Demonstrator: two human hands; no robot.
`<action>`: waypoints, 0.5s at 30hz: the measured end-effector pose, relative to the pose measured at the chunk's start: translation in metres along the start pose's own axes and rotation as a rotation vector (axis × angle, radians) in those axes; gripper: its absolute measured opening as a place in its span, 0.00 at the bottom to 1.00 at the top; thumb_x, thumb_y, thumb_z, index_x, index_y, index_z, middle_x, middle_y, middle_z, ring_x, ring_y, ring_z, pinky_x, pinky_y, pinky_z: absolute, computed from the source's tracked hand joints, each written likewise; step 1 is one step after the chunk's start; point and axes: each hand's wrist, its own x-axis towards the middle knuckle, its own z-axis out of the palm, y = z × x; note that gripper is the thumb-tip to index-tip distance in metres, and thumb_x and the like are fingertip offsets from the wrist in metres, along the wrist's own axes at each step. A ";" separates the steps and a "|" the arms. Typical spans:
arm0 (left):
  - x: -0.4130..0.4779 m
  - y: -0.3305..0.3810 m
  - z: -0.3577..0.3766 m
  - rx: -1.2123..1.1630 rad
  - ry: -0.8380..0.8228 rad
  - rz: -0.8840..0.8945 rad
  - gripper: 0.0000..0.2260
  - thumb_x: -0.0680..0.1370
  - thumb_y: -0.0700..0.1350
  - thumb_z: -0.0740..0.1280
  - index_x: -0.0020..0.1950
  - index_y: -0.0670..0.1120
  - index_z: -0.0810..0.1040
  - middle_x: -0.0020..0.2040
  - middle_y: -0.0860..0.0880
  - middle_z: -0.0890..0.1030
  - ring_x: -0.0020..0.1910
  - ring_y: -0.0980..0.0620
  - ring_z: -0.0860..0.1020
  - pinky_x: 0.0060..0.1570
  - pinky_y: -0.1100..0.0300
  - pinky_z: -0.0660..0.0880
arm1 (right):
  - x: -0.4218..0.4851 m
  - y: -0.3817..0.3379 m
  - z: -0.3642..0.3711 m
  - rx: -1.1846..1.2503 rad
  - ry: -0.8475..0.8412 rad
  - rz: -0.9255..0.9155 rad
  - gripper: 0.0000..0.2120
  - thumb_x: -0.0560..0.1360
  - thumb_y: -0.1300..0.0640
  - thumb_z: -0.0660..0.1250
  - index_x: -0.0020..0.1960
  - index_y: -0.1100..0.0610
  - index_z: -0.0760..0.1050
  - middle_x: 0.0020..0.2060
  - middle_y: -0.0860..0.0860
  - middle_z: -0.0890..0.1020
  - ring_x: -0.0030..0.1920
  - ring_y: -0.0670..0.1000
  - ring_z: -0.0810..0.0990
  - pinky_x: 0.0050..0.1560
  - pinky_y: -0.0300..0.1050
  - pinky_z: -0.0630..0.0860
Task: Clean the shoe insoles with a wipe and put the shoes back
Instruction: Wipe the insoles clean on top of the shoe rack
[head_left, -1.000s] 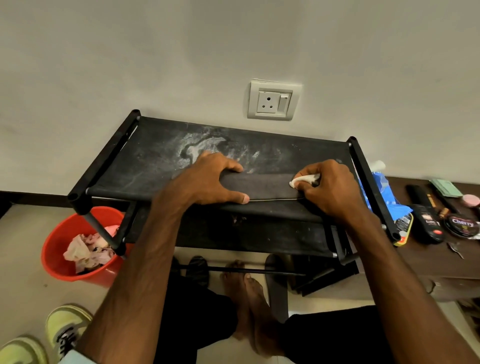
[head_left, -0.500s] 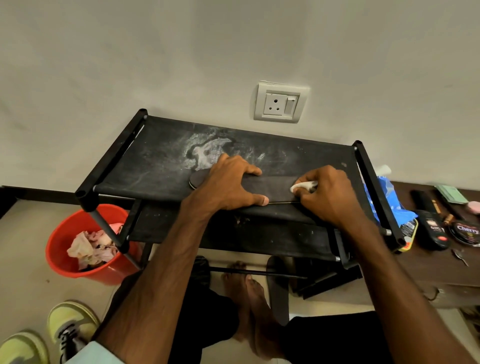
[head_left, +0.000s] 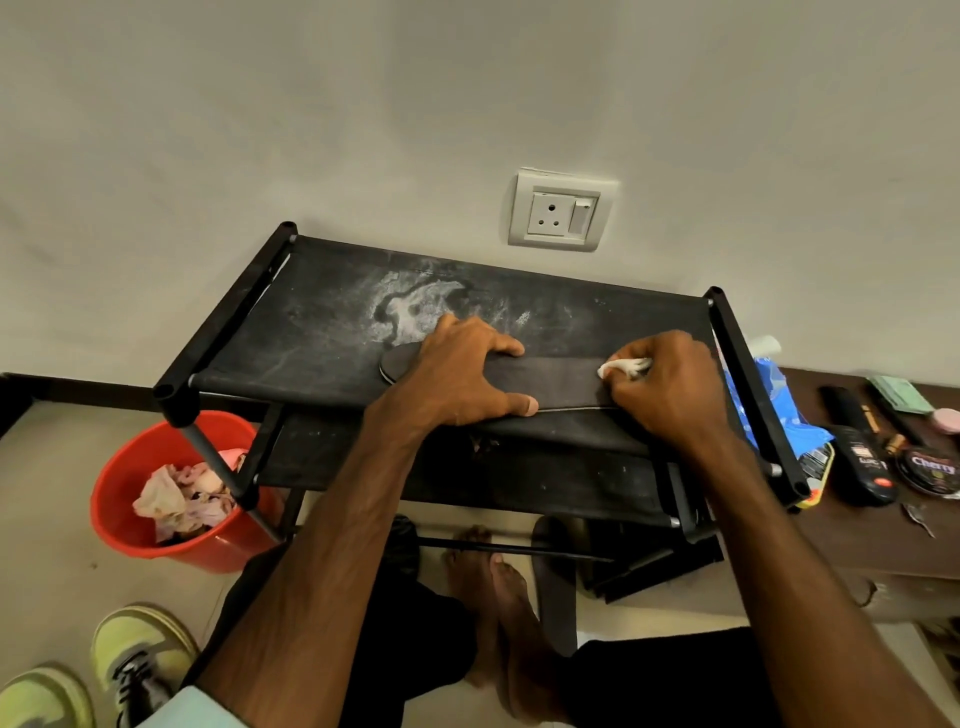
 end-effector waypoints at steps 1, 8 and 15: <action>0.000 -0.001 0.000 0.000 0.006 -0.001 0.32 0.67 0.63 0.77 0.69 0.56 0.77 0.65 0.53 0.74 0.68 0.48 0.65 0.72 0.47 0.63 | -0.002 -0.007 0.006 -0.006 -0.009 -0.032 0.07 0.71 0.54 0.74 0.48 0.51 0.88 0.40 0.53 0.87 0.43 0.56 0.85 0.49 0.55 0.84; 0.000 -0.004 0.001 -0.008 0.014 0.037 0.32 0.68 0.62 0.78 0.69 0.54 0.77 0.66 0.52 0.76 0.69 0.50 0.67 0.74 0.48 0.58 | -0.008 -0.041 0.035 0.062 -0.148 -0.234 0.03 0.73 0.50 0.76 0.44 0.47 0.87 0.34 0.46 0.86 0.34 0.41 0.82 0.28 0.31 0.72; 0.000 -0.001 0.001 -0.033 0.009 0.025 0.30 0.68 0.62 0.77 0.69 0.55 0.78 0.67 0.52 0.74 0.68 0.53 0.66 0.76 0.47 0.57 | 0.012 0.003 0.003 0.058 0.026 0.021 0.07 0.71 0.50 0.75 0.47 0.49 0.88 0.39 0.50 0.87 0.43 0.52 0.85 0.48 0.52 0.84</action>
